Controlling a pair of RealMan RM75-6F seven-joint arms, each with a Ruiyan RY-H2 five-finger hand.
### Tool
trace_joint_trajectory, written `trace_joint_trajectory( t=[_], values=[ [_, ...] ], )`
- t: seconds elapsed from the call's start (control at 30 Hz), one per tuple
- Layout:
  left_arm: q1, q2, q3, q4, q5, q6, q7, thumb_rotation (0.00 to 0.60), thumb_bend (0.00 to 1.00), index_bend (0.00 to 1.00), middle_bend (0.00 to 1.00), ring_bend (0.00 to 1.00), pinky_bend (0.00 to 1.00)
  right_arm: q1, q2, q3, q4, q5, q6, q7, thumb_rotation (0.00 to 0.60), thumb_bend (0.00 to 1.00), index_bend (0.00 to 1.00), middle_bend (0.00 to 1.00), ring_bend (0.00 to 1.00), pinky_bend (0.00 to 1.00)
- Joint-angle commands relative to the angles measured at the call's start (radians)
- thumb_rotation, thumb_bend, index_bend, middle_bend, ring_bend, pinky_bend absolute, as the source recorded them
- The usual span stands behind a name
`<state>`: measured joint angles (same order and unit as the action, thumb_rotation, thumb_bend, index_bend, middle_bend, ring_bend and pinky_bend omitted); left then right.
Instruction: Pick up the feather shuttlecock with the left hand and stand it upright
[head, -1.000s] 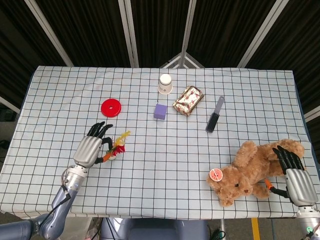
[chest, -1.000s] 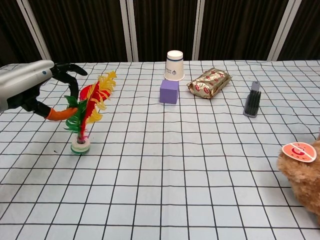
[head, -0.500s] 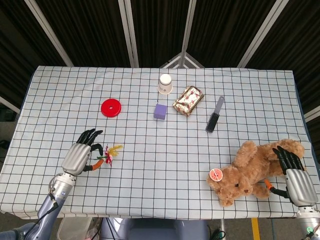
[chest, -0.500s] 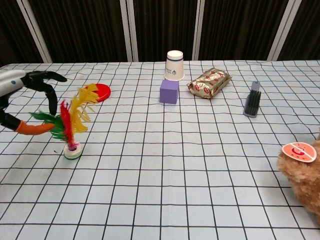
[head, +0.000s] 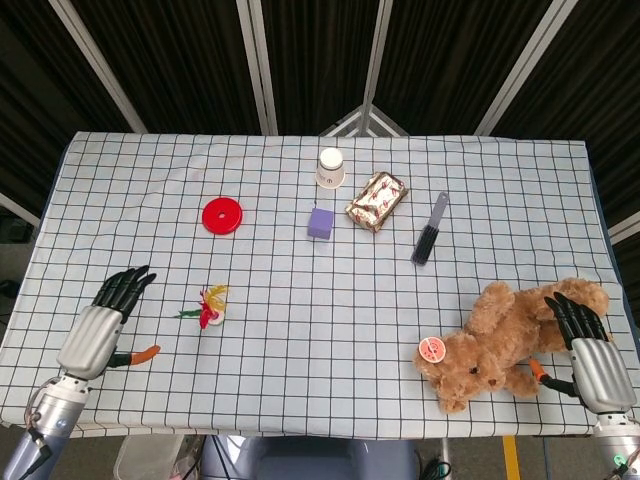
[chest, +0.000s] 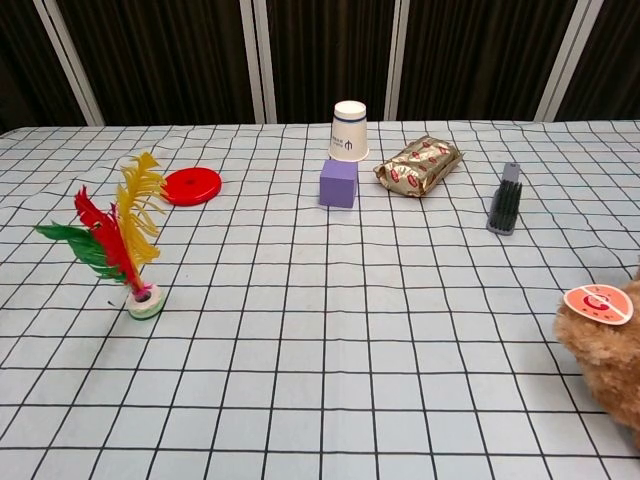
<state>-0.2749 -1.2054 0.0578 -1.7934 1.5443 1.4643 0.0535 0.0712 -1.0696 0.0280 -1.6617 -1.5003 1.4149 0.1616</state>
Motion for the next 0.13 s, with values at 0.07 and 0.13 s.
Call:
trace_joint_trajectory(
  t=[0.07, 0.13],
  values=[
    [0.071, 0.066, 0.051, 0.021, 0.016, 0.05, 0.098, 0.6, 0.04, 0.0, 0.0, 0.0, 0.0, 0.001, -0.002, -0.001, -0.001, 0.0, -0.003, -0.005, 0.6, 0.34, 0.0, 0.0, 0.0, 0.0],
    [0.097, 0.081, 0.069, 0.022, 0.006, 0.056, 0.133, 0.6, 0.04, 0.0, 0.0, 0.0, 0.0, 0.001, -0.004, -0.001, 0.0, 0.0, -0.004, -0.011, 0.6, 0.34, 0.0, 0.0, 0.0, 0.0]
  ],
)
